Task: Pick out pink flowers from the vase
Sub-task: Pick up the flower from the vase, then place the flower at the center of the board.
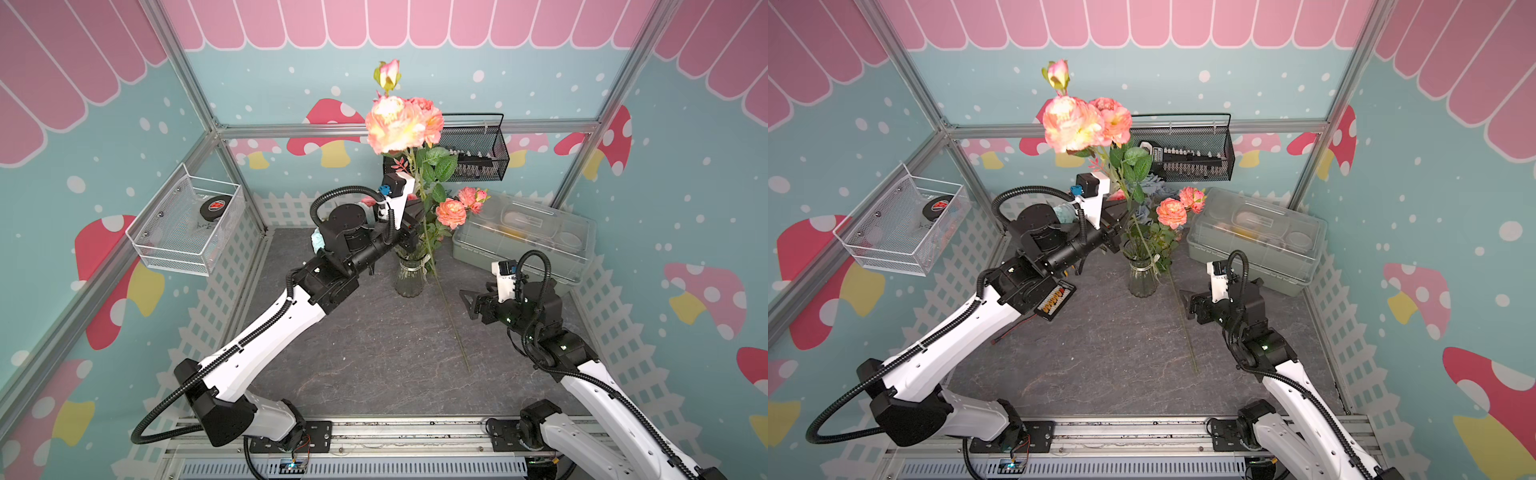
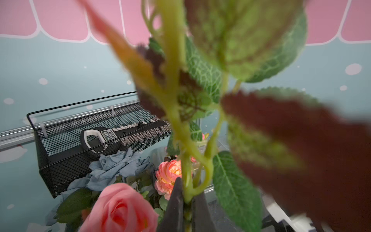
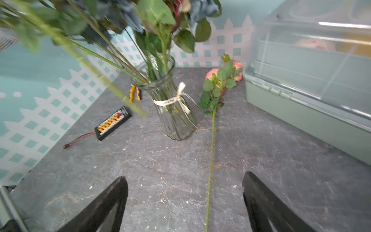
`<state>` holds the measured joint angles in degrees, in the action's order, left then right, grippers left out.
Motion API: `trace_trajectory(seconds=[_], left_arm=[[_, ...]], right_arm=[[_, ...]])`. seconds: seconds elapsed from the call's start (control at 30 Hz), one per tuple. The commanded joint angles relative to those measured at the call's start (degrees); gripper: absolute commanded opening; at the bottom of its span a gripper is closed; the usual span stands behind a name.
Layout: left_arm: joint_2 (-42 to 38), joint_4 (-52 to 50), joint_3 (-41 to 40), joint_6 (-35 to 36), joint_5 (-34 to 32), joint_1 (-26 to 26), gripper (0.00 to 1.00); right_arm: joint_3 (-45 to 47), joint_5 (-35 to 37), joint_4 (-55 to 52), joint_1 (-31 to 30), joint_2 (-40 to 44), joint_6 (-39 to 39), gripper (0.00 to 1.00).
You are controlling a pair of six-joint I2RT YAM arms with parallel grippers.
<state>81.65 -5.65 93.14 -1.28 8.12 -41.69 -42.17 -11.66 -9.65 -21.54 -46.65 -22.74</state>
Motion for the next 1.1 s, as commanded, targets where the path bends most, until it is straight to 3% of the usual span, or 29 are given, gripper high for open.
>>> trace_trajectory(seconds=[0.0,0.2,0.33,0.6,0.77,0.83,1.0,1.07], left_arm=[[-0.3,-10.1,1.9,-8.2,10.3,1.4,0.0],[1.5,-9.6,2.5,-17.1,20.7,3.5,0.0],[2.9,-8.6,1.2,-19.7,25.5,3.6,0.0],[4.9,-7.1,0.3,-21.7,27.5,3.5,0.0],[6.1,-6.0,0.0,-22.6,29.0,3.5,0.0],[6.4,-5.4,-0.3,-22.8,29.3,3.5,0.0],[6.6,-5.8,-0.5,-22.1,28.6,3.5,0.0],[6.7,-6.3,-0.5,-21.9,28.5,3.5,0.03]], right_arm=[[-2.9,-8.4,6.9,-0.3,1.7,0.6,0.88],[-6.7,-13.7,9.3,-0.3,-0.2,0.6,0.89],[-6.0,-19.0,14.9,-0.3,-2.6,-3.9,0.89],[-6.0,-24.8,20.8,-2.0,-8.1,-7.6,0.89],[-8.0,-25.1,18.6,-3.7,-10.6,-6.4,0.8],[-8.4,-25.7,18.8,-4.1,-11.6,-6.4,0.7],[-9.9,-24.1,16.3,-4.7,-13.0,-5.3,0.2],[-10.2,-23.3,15.5,-4.7,-12.9,-4.9,0.08]])
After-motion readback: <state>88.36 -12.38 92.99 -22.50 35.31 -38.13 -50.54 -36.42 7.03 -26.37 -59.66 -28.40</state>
